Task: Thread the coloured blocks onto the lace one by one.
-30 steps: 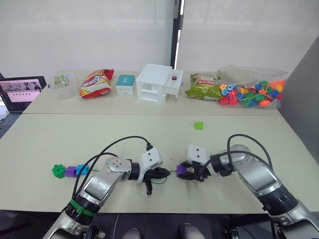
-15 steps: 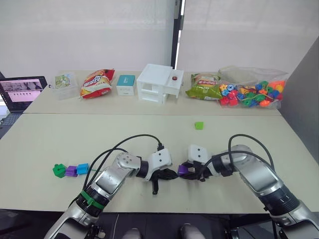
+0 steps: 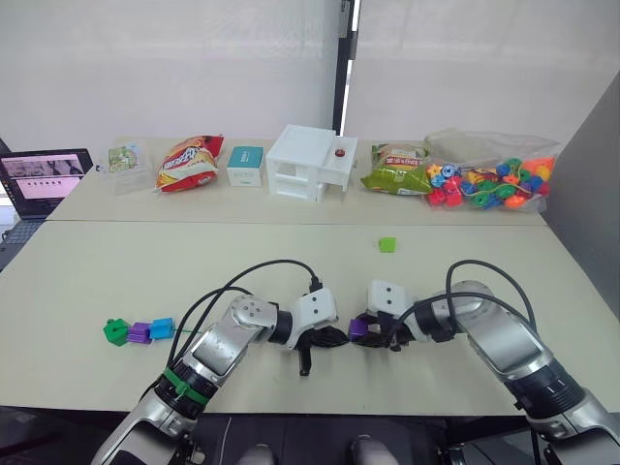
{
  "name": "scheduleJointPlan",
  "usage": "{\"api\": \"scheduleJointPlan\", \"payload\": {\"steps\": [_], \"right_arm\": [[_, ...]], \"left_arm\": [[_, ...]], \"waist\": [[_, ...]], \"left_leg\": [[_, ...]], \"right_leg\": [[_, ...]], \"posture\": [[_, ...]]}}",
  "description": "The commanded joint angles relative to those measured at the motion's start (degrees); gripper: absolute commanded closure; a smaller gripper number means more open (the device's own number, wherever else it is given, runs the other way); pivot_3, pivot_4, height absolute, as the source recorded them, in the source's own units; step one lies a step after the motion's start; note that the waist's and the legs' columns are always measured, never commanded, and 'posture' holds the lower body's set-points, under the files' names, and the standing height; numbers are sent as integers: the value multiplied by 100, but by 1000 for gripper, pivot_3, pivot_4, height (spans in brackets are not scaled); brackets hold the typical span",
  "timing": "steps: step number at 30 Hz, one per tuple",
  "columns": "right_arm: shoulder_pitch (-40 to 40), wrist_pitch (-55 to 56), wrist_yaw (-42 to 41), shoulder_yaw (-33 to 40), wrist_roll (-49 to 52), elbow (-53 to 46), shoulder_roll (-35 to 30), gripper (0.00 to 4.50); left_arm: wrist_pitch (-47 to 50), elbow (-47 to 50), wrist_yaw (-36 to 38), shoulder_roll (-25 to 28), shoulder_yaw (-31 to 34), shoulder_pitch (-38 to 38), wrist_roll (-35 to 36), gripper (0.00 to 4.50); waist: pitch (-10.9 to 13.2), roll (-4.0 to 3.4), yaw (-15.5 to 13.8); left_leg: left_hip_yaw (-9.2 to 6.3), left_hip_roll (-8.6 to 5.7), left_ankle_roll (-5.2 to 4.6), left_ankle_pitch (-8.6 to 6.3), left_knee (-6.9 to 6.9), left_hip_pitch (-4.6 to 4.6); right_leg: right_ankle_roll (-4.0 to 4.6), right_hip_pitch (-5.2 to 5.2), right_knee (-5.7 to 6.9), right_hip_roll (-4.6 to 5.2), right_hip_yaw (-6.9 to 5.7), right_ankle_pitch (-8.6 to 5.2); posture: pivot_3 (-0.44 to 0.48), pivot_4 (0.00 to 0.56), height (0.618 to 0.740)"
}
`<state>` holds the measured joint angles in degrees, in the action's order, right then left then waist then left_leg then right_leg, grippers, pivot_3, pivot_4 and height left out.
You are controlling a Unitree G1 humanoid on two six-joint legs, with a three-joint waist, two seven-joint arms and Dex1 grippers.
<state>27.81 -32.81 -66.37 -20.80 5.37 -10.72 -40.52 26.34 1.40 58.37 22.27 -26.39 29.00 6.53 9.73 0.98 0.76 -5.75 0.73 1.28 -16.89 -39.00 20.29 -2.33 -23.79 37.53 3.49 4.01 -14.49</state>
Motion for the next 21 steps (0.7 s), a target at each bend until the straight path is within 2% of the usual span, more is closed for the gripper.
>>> {"api": "scheduleJointPlan", "payload": {"steps": [1,8,10,12,16,17,21], "right_arm": [[-58,-86,-107,-240,52,-145,61,3308],[-86,-57,-42,-194,41,-53,64,3308],[-75,-72,15,-97,70,-74,75,2274],[-74,-78,22,-50,97,-111,55,1593],[-144,-249,-6,193,271,-431,-150,227],[-155,-267,0,218,285,-473,-185,55],[-406,-264,55,540,387,-582,-532,55]], "left_arm": [[24,54,-173,-37,9,60,-127,3605],[74,257,-132,165,114,46,-84,1348],[157,294,-75,216,133,64,-22,673],[189,319,-68,245,138,71,-8,28],[226,349,-99,247,161,119,12,0],[231,350,-102,242,164,128,13,0],[210,172,-222,6,99,313,-34,0]], "waist": [[-1,1,4],[-1,1,22],[0,1,29],[-1,1,37],[0,1,32],[0,1,29],[0,2,0]], "left_leg": [[0,0,0,0,0,0],[-1,1,0,0,2,-2],[-1,2,0,0,3,-2],[-1,2,0,0,4,2],[0,2,0,0,3,3],[0,1,0,0,3,6],[0,1,0,0,3,13]], "right_leg": [[0,0,0,0,0,0],[0,-1,2,-2,-1,0],[0,-3,2,-3,0,0],[0,-12,3,-3,1,0],[0,-12,4,-3,1,0],[0,-14,4,-2,1,0],[0,-19,2,-2,1,0]], "posture": [[0,150,740],[0,150,740],[0,150,740],[0,150,740],[0,150,740],[0,150,740],[0,150,740]]}}
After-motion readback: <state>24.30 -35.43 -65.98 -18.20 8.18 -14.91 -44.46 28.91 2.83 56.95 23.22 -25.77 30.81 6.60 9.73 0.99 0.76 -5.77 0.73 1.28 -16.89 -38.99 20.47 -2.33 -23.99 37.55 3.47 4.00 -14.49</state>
